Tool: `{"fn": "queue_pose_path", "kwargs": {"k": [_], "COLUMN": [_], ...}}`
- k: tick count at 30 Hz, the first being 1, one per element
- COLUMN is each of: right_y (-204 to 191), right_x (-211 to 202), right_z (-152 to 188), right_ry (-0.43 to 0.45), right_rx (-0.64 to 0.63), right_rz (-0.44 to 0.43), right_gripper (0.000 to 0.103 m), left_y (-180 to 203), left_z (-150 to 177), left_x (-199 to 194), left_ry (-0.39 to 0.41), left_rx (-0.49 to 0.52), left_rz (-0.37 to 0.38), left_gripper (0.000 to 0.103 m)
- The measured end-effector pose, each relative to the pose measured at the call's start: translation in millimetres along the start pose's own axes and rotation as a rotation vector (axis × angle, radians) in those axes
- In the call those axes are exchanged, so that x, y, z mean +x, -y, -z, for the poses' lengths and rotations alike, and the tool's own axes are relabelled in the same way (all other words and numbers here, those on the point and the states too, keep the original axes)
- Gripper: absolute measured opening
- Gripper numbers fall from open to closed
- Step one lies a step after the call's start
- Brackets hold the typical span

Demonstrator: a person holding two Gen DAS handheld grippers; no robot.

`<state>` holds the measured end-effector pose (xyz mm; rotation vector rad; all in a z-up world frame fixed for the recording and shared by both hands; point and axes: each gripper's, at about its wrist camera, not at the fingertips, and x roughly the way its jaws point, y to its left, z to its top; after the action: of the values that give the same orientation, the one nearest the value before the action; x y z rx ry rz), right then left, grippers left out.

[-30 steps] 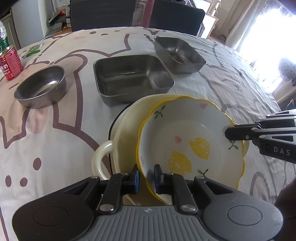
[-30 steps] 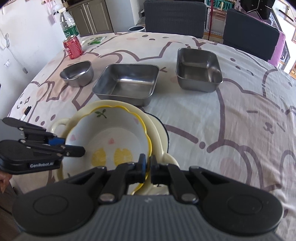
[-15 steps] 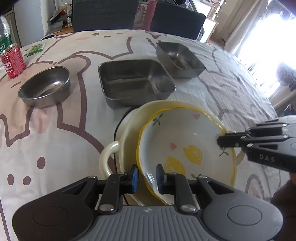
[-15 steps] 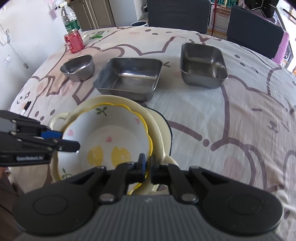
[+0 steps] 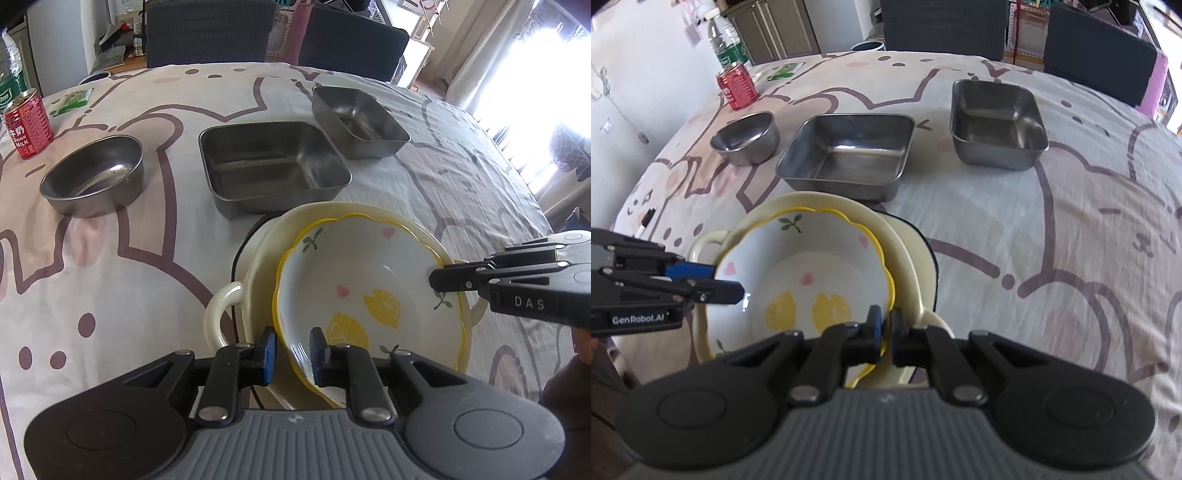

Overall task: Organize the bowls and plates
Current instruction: 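Lower the floral bowl into the cream bowl and open both grippers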

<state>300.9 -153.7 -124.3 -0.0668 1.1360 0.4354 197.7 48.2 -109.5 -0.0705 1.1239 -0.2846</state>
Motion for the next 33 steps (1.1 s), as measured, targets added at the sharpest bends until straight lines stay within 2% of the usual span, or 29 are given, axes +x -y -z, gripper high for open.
{"fn": "queue_pose_path", "kwargs": {"k": [4, 12, 16, 19, 29, 33], "right_y": [7.5, 3.4, 4.7, 7.4, 7.0, 8.1], "right_x": [0.9, 1.3, 0.4, -0.4, -6.0, -11.6], "right_z": [0.9, 4.5, 5.5, 6.0, 7.5, 7.6], "right_ry": [-0.003, -0.005, -0.011, -0.01, -0.002, 0.017], "right_rx": [0.045, 0.017, 0.02, 0.03, 0.018, 0.021], "right_rz": [-0.038, -0.048, -0.058, -0.072, -0.092, -0.099], "right_gripper": [0.005, 0.007, 0.012, 0.02, 0.032, 0.036], "left_y": [-0.1, -2.4, -2.2, -1.7, -2.5, -2.2], "left_z": [0.1, 0.2, 0.2, 0.1, 0.2, 0.7], "left_x": [-0.6, -2.7, -3.3, -3.4, -6.9, -15.2], "left_ry": [0.0, -0.001, -0.003, -0.004, -0.002, 0.019], "left_rx": [-0.001, -0.009, -0.01, -0.01, -0.013, -0.013], "left_rz": [0.0, -0.002, -0.005, -0.005, -0.007, -0.003], "left_gripper": [0.02, 0.02, 0.02, 0.02, 0.022, 0.03]}}
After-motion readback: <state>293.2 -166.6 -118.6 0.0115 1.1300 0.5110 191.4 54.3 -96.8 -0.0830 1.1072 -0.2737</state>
